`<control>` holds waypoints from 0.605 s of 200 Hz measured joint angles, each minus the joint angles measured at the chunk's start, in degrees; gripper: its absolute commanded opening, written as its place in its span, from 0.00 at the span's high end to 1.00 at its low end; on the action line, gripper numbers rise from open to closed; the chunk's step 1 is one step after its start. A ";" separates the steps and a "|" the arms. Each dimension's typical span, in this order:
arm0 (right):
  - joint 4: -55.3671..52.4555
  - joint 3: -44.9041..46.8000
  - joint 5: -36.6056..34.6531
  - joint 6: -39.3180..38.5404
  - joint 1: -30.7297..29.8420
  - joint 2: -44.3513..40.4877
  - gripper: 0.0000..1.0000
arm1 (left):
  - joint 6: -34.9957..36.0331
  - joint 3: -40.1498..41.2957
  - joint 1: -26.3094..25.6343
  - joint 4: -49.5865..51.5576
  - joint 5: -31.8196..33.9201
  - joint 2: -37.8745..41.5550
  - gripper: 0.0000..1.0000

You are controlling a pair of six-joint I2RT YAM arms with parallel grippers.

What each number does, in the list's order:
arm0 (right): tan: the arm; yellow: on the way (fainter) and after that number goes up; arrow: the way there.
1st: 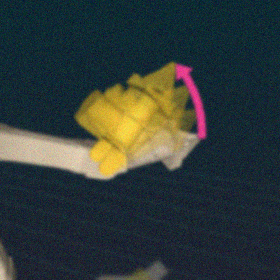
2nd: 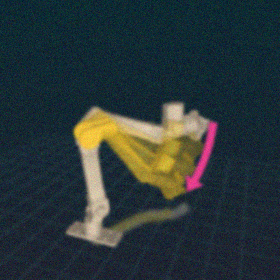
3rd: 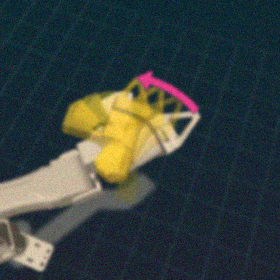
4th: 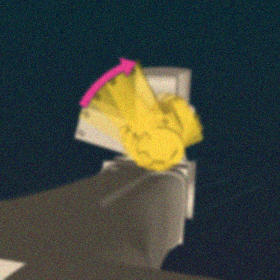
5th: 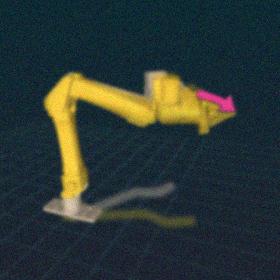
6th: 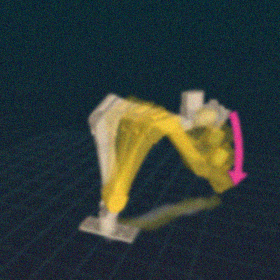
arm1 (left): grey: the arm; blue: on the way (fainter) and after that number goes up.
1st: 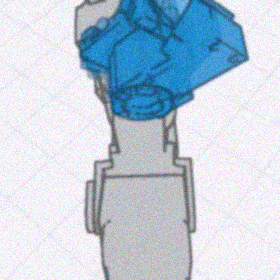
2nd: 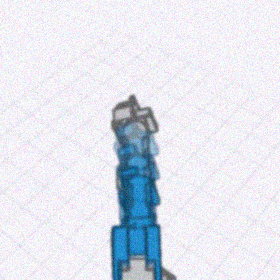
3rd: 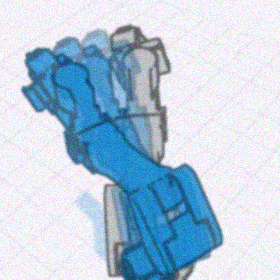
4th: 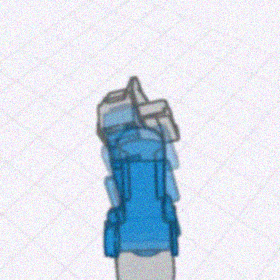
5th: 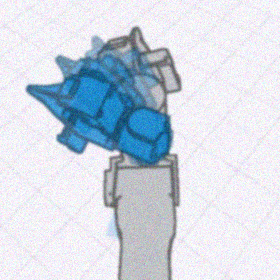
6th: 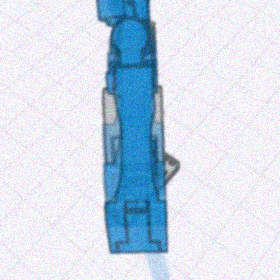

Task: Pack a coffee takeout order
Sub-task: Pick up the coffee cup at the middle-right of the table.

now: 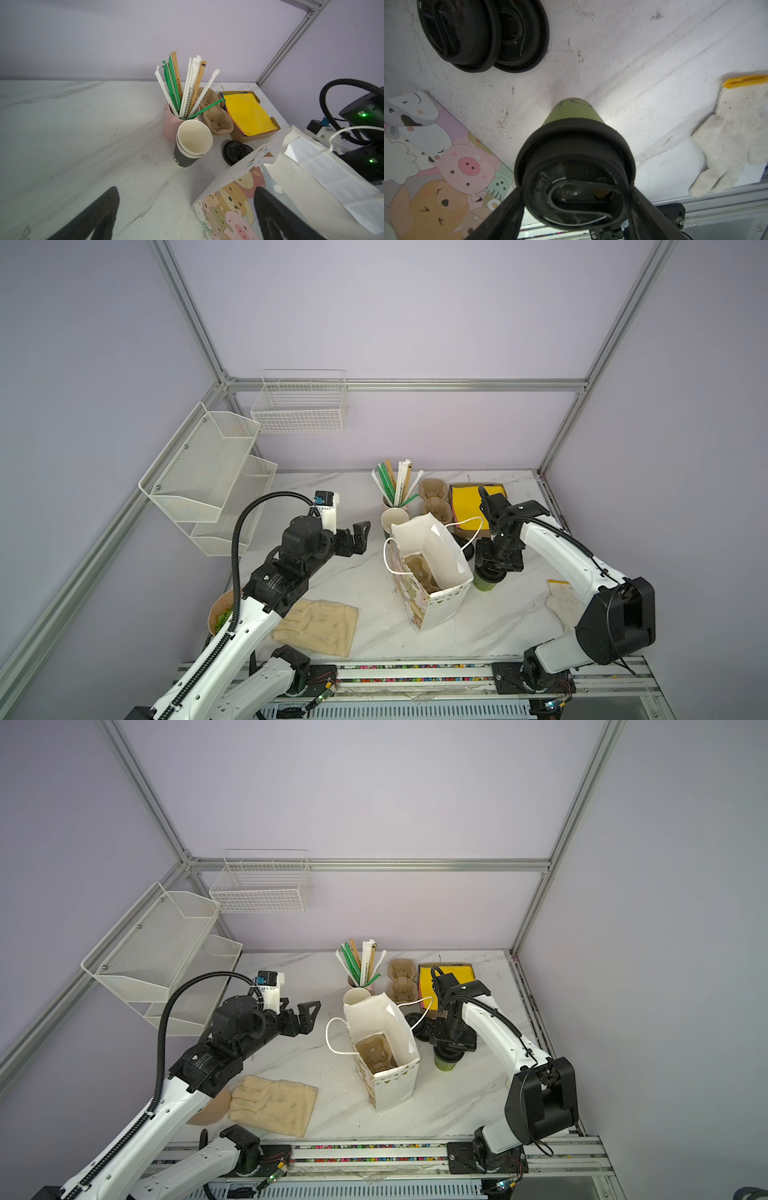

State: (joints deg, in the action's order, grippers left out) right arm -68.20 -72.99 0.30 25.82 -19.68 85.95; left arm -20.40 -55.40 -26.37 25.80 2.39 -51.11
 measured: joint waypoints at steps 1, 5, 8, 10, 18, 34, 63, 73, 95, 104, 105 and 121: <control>0.00 0.00 -0.02 0.00 0.00 0.00 0.24 | 0.00 0.00 0.00 0.00 -0.02 0.00 0.00; 0.02 0.00 -0.04 0.00 0.00 0.00 0.24 | 0.00 0.00 0.00 0.00 0.00 0.00 0.00; 0.02 0.00 -0.04 -0.02 0.00 0.00 0.24 | 0.00 0.00 0.00 0.00 -0.02 -0.02 0.00; 0.02 0.00 -0.04 -0.02 0.00 0.00 0.24 | 0.00 0.00 0.02 0.00 -0.02 -0.02 0.00; 0.04 0.04 -0.04 -0.04 0.00 0.00 0.24 | 0.00 0.00 0.02 0.00 -0.02 -0.07 0.00; 0.13 0.22 -0.02 -0.17 0.00 -0.07 0.24 | 0.00 0.00 0.00 0.00 -0.02 -0.15 0.00; 0.28 0.39 -0.02 -0.26 0.00 -0.26 0.26 | 0.00 0.00 0.02 0.00 -0.02 -0.22 0.00; 0.28 0.39 -0.02 -0.26 0.00 -0.28 0.26 | 0.00 0.00 0.02 0.00 -0.02 -0.22 0.00; -0.24 0.35 -0.24 -0.24 0.00 -0.46 0.26 | 0.00 0.00 0.04 0.00 -0.04 -0.31 0.00; -0.79 0.15 -0.52 -0.22 0.00 -0.55 0.26 | 0.00 0.00 0.09 0.00 -0.04 -0.31 0.00; -0.87 0.11 -0.55 -0.24 0.00 -0.55 0.27 | -0.02 0.00 0.09 0.00 -0.04 -0.31 0.00; -2.08 -1.25 -1.14 -0.22 0.00 -0.66 0.27 | -0.02 0.00 0.13 0.00 -0.07 -0.31 0.00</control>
State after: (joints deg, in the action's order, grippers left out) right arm -70.28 -74.24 -0.84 25.61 -19.68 85.30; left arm -20.43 -55.40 -26.24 25.80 2.33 -51.42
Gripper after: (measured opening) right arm 0.738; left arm 0.997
